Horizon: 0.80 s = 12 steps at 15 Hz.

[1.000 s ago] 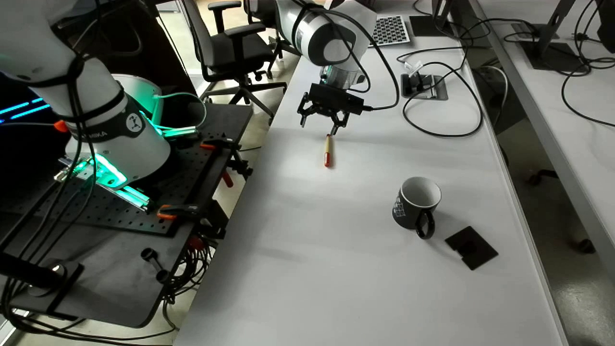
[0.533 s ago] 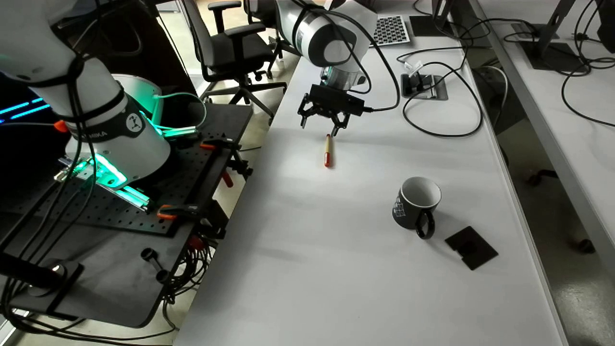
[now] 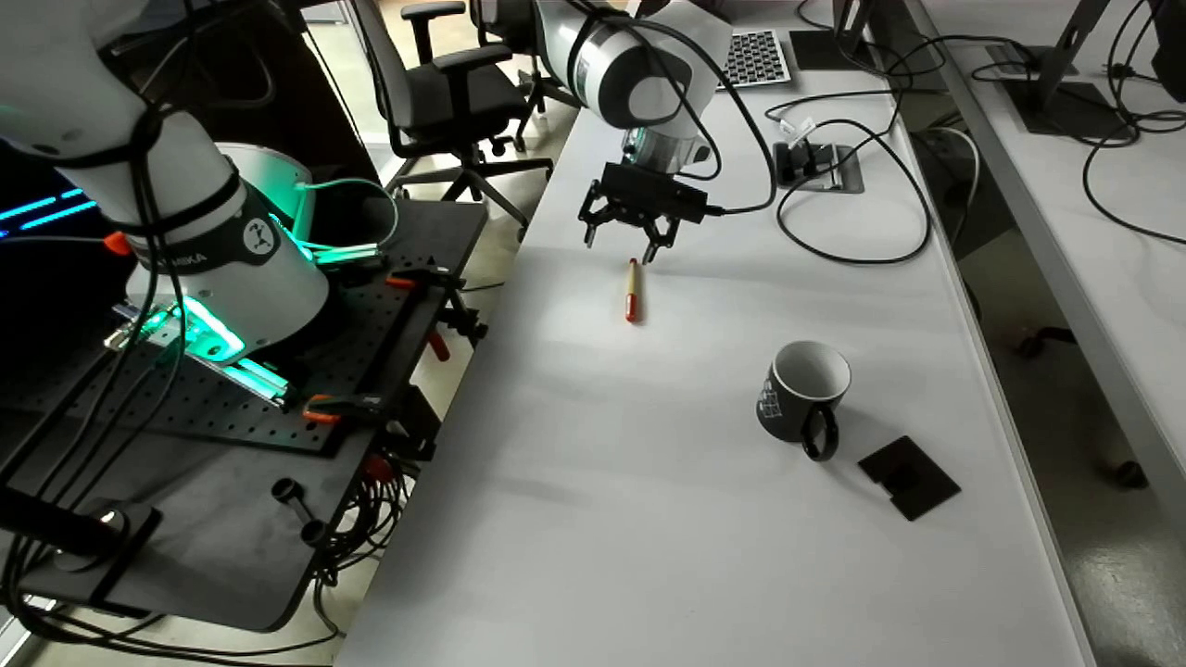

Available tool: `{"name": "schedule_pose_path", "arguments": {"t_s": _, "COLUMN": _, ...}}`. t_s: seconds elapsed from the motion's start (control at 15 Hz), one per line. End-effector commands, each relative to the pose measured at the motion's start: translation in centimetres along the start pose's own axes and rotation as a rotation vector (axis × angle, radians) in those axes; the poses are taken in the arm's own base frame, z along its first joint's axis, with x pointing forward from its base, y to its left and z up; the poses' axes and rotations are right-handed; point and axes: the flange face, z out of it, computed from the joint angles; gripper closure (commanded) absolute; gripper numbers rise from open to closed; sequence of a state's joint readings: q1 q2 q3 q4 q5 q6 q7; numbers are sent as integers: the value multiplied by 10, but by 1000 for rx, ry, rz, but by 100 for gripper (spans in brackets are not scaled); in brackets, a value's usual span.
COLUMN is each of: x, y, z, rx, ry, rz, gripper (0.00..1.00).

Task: Pick up the pen and put it in the cup

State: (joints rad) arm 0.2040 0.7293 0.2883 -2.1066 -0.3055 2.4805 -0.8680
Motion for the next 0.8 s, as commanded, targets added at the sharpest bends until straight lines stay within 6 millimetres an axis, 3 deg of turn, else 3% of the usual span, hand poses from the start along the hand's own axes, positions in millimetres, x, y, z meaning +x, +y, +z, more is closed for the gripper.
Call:
{"name": "schedule_pose_path", "arguments": {"t_s": 0.0, "x": 5, "y": 9, "z": 4, "rx": -20, "ry": -7, "rz": -2, "gripper": 0}}
{"name": "schedule_pose_path", "arguments": {"t_s": 0.53, "x": -2, "y": 20, "z": 23, "rx": 4, "ry": -22, "rz": 9, "gripper": 0}}
{"name": "schedule_pose_path", "arguments": {"t_s": 0.73, "x": -3, "y": 12, "z": 16, "rx": 14, "ry": -5, "rz": 14, "gripper": 0}}
